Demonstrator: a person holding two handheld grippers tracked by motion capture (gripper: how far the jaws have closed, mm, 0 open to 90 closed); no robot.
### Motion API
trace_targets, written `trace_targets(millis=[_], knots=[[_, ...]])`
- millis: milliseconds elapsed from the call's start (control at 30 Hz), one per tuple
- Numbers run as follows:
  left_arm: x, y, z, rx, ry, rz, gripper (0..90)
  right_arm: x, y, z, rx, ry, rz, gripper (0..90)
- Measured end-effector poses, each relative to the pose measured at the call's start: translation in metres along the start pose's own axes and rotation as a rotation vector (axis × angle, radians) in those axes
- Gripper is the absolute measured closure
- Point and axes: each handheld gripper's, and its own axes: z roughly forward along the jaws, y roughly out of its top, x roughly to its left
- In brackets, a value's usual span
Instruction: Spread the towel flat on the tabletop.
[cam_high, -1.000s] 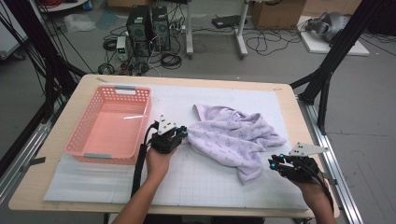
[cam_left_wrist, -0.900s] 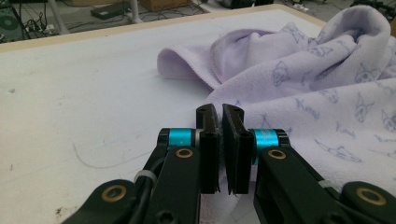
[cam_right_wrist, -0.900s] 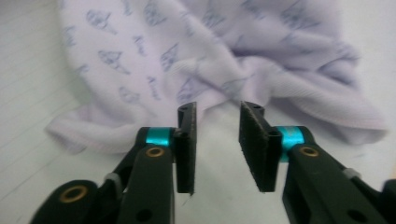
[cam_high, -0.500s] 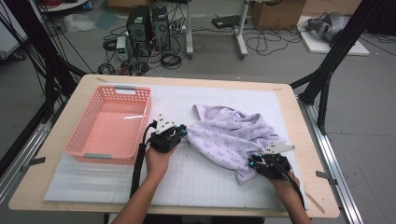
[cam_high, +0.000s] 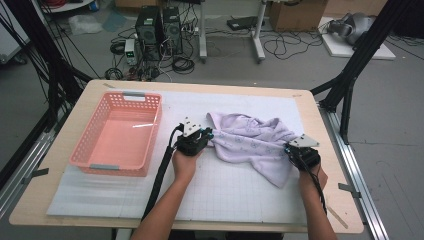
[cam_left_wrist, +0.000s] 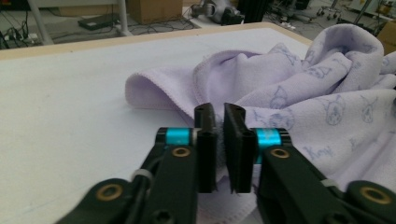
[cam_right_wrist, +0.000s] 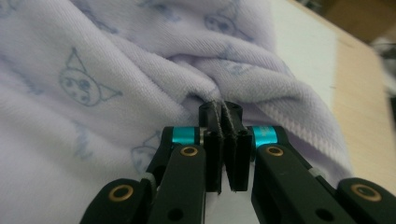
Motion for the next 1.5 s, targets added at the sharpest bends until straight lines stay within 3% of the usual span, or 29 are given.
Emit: trace_targets(millis=[33,67,100,167,200,300,367,400,533,600,633,700,800,867,900,933,1067,1167,1200,1267,1333,1367,1400,1467,1500], knots=[[0.0,0.001,-0.001,0.005,0.012,-0.018,58.5,-0.001,-0.001,0.002,0.021,-0.017,0.004,87.4],[0.002,0.002,-0.002,0.008,0.012,-0.031,58.5,-0.001,-0.001,0.002,0.021,-0.017,0.004,87.4],[0.003,0.003,-0.005,0.009,0.009,-0.031,47.8,-0.004,-0.004,0.002,0.032,0.025,0.055,84.1],[0.006,0.005,-0.012,0.011,0.011,-0.009,45.0,-0.003,-0.004,-0.001,0.02,0.029,0.048,80.9],[0.007,0.005,-0.016,0.009,0.008,0.005,43.2,0.0,-0.004,-0.012,-0.034,0.047,0.039,75.4],[0.007,0.004,-0.029,0.004,0.005,0.055,43.1,0.006,-0.003,-0.028,-0.102,0.097,0.037,68.9],[0.007,0.002,-0.036,0.008,-0.007,0.059,43.3,0.009,-0.003,-0.032,-0.116,0.117,0.033,67.6],[0.007,0.0,-0.041,0.011,-0.016,0.061,44.8,0.016,-0.002,-0.039,-0.134,0.176,0.029,65.1],[0.007,-0.01,-0.057,0.028,-0.023,0.086,51.3,0.026,0.0,-0.047,-0.146,0.207,-0.012,65.3],[0.007,-0.017,-0.062,0.088,-0.047,0.126,58.3,0.033,0.002,-0.052,-0.155,0.241,-0.032,65.4],[0.007,-0.017,-0.062,0.088,-0.047,0.126,59.7,0.034,0.002,-0.053,-0.157,0.244,-0.038,65.4],[0.006,-0.021,-0.059,0.135,-0.072,0.156,60.9,0.035,0.002,-0.054,-0.157,0.251,-0.04,65.4],[0.004,-0.024,-0.047,0.194,-0.095,0.158,61.5,0.036,0.001,-0.054,-0.166,0.254,-0.03,65.5],[-0.002,-0.026,-0.031,0.25,-0.088,0.199,61.1,0.036,-0.001,-0.053,-0.161,0.26,-0.013,65.5],[-0.002,-0.026,-0.031,0.25,-0.088,0.199,60.0,0.036,-0.002,-0.053,-0.158,0.264,-0.012,65.5],[-0.007,-0.024,-0.02,0.293,-0.074,0.226,57.8,0.036,-0.002,-0.052,-0.159,0.262,-0.018,65.5],[-0.011,-0.016,-0.007,0.271,-0.044,0.216,51.4,0.037,-0.002,-0.052,-0.152,0.261,-0.009,65.6],[-0.016,-0.013,0.015,0.327,-0.039,0.223,51.5,0.037,-0.002,-0.051,-0.153,0.264,-0.014,65.8],[-0.016,-0.013,0.015,0.327,-0.039,0.223,51.9,0.037,-0.002,-0.051,-0.153,0.264,-0.014,65.8],[-0.015,-0.011,0.018,0.324,-0.044,0.197,60.0,0.038,-0.003,-0.05,-0.152,0.279,-0.018,65.3],[-0.016,-0.011,0.018,0.32,-0.06,0.209,77.5,0.04,-0.004,-0.049,-0.158,0.307,-0.025,63.1],[-0.017,-0.01,0.014,0.34,-0.067,0.234,83.9,0.042,-0.004,-0.048,-0.156,0.329,-0.035,60.9],[-0.017,-0.01,0.014,0.34,-0.067,0.234,84.5,0.043,-0.004,-0.046,-0.151,0.355,-0.038,58.4],[-0.013,-0.008,0.005,0.363,-0.117,0.172,84.8,0.049,-0.004,-0.043,-0.137,0.406,-0.038,56.0],[-0.013,-0.008,0.005,0.363,-0.117,0.172,84.8,0.052,-0.004,-0.041,-0.134,0.438,-0.044,55.4]])
